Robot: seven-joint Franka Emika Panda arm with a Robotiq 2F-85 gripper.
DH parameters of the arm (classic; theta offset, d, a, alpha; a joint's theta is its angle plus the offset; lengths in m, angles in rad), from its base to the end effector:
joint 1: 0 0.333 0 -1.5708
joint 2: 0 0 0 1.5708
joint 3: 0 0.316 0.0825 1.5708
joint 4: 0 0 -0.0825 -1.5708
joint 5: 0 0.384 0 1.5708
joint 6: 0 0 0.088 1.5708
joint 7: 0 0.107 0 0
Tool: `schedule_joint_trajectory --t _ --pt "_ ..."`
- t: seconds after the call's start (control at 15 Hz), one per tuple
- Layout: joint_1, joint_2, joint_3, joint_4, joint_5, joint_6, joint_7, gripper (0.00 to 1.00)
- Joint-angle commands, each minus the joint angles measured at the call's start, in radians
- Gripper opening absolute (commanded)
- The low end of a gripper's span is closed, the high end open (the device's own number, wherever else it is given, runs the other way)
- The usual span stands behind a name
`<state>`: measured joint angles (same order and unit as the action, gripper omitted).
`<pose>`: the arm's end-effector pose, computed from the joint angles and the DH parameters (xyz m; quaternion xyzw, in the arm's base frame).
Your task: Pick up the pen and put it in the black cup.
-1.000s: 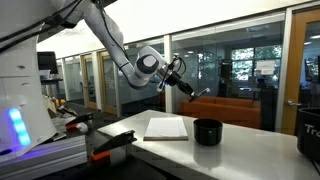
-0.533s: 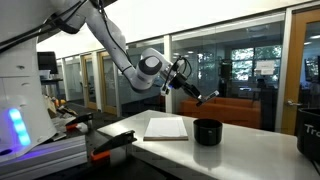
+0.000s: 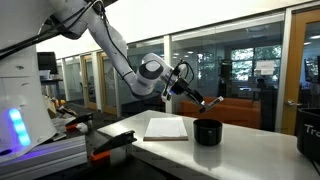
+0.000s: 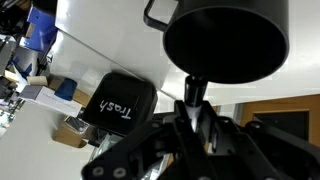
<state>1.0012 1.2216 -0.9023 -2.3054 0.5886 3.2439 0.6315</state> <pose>0.5054 -0.0740 0.0924 0.8513 -0.2986 0.3027 0.3073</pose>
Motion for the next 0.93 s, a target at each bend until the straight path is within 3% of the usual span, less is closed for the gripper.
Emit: schedule_joint_trajectory --t 0.0,0.47,0.87 --pt "-0.054 0.0 0.044 0.04 0.003 0.01 0.001 0.05" --pt "-0.171 -0.012 0.119 0.091 -0.01 0.057 -0.021 0.05" --pt "-0.249 0.006 0.124 0.169 -0.01 0.047 -0.034 0.05"
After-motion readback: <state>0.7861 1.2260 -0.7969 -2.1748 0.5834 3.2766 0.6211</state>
